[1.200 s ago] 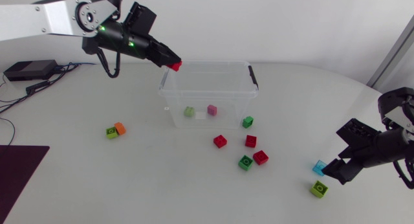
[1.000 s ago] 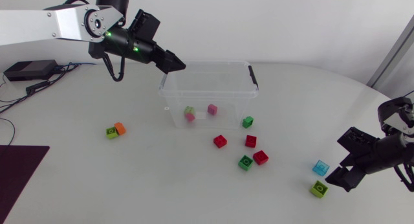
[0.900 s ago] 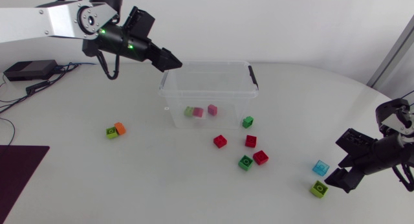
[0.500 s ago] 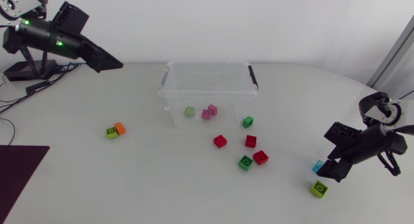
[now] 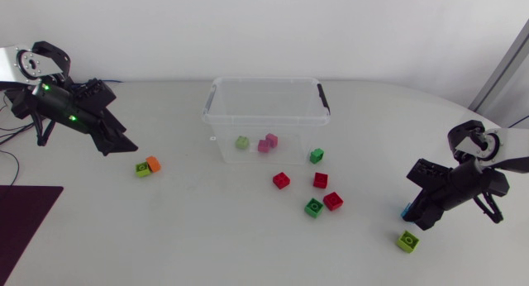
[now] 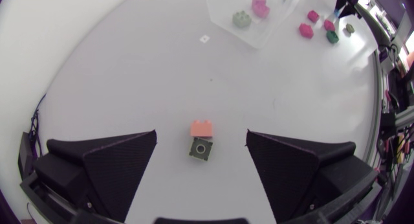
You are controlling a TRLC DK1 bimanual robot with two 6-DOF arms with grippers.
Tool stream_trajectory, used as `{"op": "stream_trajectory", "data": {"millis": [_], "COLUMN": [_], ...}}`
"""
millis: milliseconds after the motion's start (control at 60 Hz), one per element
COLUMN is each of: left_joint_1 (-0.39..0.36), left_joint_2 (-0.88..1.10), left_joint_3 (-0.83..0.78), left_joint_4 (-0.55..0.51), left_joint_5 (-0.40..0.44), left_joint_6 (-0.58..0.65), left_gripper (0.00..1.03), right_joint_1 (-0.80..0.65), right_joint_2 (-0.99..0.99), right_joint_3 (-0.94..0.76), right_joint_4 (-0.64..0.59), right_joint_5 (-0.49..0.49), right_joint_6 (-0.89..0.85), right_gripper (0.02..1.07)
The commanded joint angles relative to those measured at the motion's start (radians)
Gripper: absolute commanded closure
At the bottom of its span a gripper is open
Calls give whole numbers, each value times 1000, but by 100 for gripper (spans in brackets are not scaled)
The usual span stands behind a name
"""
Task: Pick up the duplo bricks and place them in the container
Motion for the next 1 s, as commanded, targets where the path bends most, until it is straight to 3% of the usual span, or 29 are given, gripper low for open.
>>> {"op": "stream_trajectory", "data": {"millis": [0,450,983], "left_joint_1": [0,20,-4], "left_joint_2": [47,200,364], "left_joint_3": [-31,-11,121], "left_joint_4": [-8,-24,-16], "left_joint_5": [-26,-54,-80], "left_joint_6": [78,334,313], "left_gripper": [7,7,8], "right_joint_1": [-8,81,290], "right_joint_2": [-35,-286,-407], "right_joint_3": [14,96,292], "right_joint_4": [-36,-193,-232], "right_joint_5": [3,-64,-178], "right_joint_6": [-27,50,264], "right_gripper": [84,84,84]}}
